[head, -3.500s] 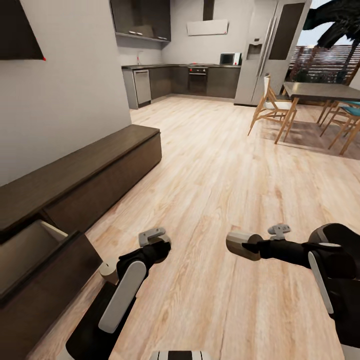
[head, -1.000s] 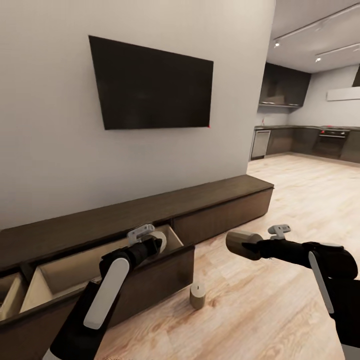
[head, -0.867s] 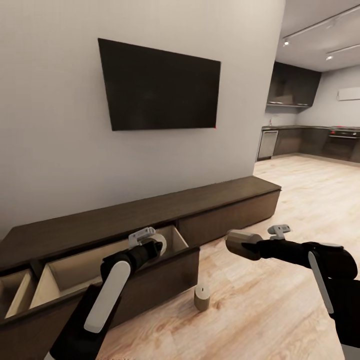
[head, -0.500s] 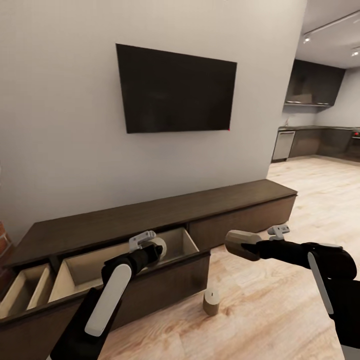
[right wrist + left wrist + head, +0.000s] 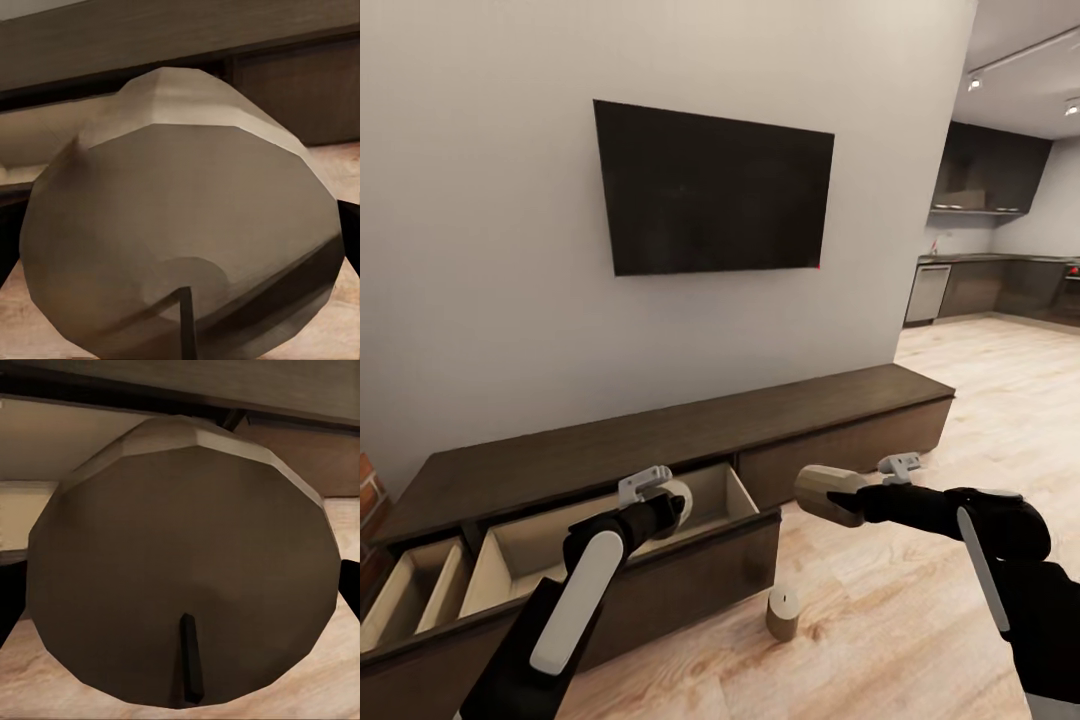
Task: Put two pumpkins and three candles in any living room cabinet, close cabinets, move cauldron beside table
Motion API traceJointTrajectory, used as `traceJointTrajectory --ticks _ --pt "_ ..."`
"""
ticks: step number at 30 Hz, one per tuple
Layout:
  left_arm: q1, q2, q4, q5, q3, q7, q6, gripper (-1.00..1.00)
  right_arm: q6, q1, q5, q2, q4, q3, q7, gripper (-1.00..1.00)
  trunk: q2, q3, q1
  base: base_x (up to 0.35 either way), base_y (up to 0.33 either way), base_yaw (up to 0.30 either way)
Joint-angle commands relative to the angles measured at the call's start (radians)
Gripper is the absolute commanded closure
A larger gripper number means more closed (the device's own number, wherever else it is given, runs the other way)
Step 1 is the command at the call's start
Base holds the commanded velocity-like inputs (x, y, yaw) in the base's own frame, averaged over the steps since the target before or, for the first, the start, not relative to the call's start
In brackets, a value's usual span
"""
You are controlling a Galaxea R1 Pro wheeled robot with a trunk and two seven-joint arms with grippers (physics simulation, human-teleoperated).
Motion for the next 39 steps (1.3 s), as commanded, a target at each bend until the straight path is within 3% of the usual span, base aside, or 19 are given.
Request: traceJointTrajectory --ticks 1,4,7,17,23,27,30,35,39 --pt "0.001 0.001 0.007 0.000 0.002 0.000 -0.001 1.00 0.000 0.000 0.002 0.008 0.000 0.011 0.000 1.00 0.007 0.003 -0.004 0.000 0.000 0.000" --pt "0.011 0.002 0.022 -0.001 0.015 0.003 -0.002 1.00 0.000 -0.006 0.004 0.019 0.005 0.025 -0.003 1.00 0.028 0.013 -0.015 0.000 0.000 0.100" --pt "0.016 0.002 0.053 -0.002 0.054 0.000 -0.030 1.00 0.000 -0.010 0.007 0.025 0.017 0.030 -0.006 1.00 0.049 0.022 -0.027 0.000 0.000 0.243" --pt "0.018 0.002 0.128 0.000 0.064 -0.007 -0.086 1.00 0.000 -0.012 0.010 0.046 0.043 0.081 -0.009 1.00 0.119 0.053 -0.065 0.000 0.000 0.278" --pt "0.017 0.002 0.137 0.000 0.061 -0.011 -0.087 1.00 0.000 -0.012 0.021 0.093 0.062 0.134 -0.027 1.00 0.161 0.072 -0.088 0.000 0.000 0.285" --pt "0.011 0.003 0.180 -0.005 0.060 -0.022 -0.087 1.00 0.000 -0.012 0.035 0.143 0.131 0.160 -0.122 1.00 0.189 0.085 -0.104 0.000 0.000 0.285" --pt "0.008 0.003 0.206 -0.033 0.060 -0.036 -0.088 1.00 0.000 -0.012 0.038 0.176 0.158 0.167 -0.169 1.00 0.210 0.094 -0.115 0.000 0.000 0.285" --pt "0.007 0.001 0.242 -0.070 0.061 -0.084 -0.089 1.00 0.000 -0.012 0.040 0.197 0.190 0.173 -0.196 1.00 0.245 0.110 -0.134 0.000 0.000 0.286" --pt "0.006 0.001 0.256 -0.078 0.061 -0.101 -0.089 1.00 0.000 -0.012 0.041 0.201 0.205 0.179 -0.201 1.00 0.273 0.122 -0.150 0.000 0.000 0.286"
